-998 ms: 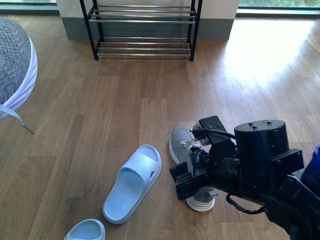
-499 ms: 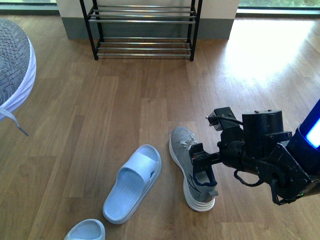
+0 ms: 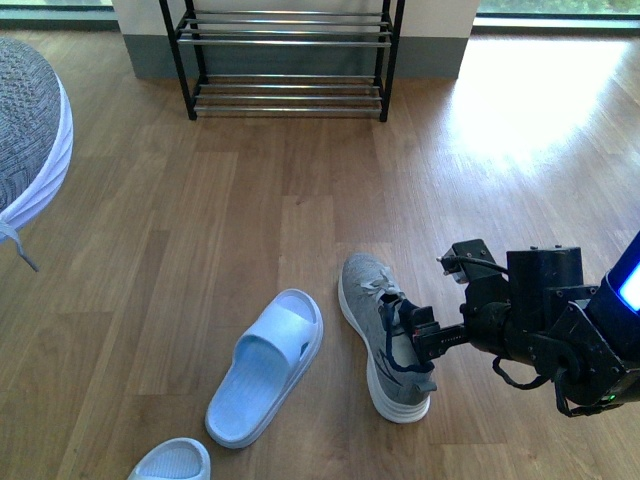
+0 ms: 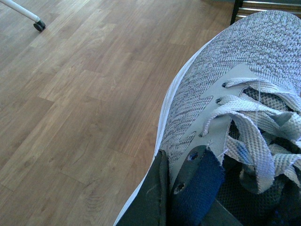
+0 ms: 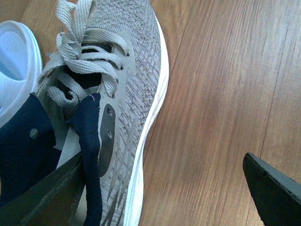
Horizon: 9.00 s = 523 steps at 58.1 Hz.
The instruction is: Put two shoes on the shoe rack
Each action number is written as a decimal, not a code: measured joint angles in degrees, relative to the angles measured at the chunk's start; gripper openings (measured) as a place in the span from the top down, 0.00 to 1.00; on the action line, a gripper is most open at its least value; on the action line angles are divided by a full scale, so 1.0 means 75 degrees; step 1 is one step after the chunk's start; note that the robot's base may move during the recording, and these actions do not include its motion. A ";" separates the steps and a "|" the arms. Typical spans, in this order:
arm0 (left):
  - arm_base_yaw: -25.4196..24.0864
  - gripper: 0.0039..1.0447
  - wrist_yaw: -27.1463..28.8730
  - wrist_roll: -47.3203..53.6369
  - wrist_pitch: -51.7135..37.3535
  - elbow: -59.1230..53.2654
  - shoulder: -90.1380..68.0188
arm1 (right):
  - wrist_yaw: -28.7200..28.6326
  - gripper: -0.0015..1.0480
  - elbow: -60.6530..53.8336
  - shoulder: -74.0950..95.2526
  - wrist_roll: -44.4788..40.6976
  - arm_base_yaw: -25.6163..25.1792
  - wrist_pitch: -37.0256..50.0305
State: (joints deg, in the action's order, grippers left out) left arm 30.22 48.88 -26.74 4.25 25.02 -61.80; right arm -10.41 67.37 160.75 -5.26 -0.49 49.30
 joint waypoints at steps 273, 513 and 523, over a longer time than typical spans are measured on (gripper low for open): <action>0.0015 0.99 0.0000 -0.0015 0.0000 0.0000 0.0006 | -0.0746 0.99 -0.8451 -2.0688 -0.1008 -0.1285 -0.6840; -0.0009 0.99 0.0023 -0.0023 0.0000 -0.0006 0.0012 | -0.0764 0.99 -0.8469 -2.0680 -0.0991 -0.1276 -0.6849; 0.0000 0.99 0.0032 -0.0023 0.0000 -0.0006 0.0015 | -0.0752 0.99 -0.8469 -2.0691 -0.0988 -0.1274 -0.6849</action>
State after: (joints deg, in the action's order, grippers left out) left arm 30.22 49.12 -26.92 4.25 24.97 -61.69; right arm -16.05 3.86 5.56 -12.67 -10.04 -2.07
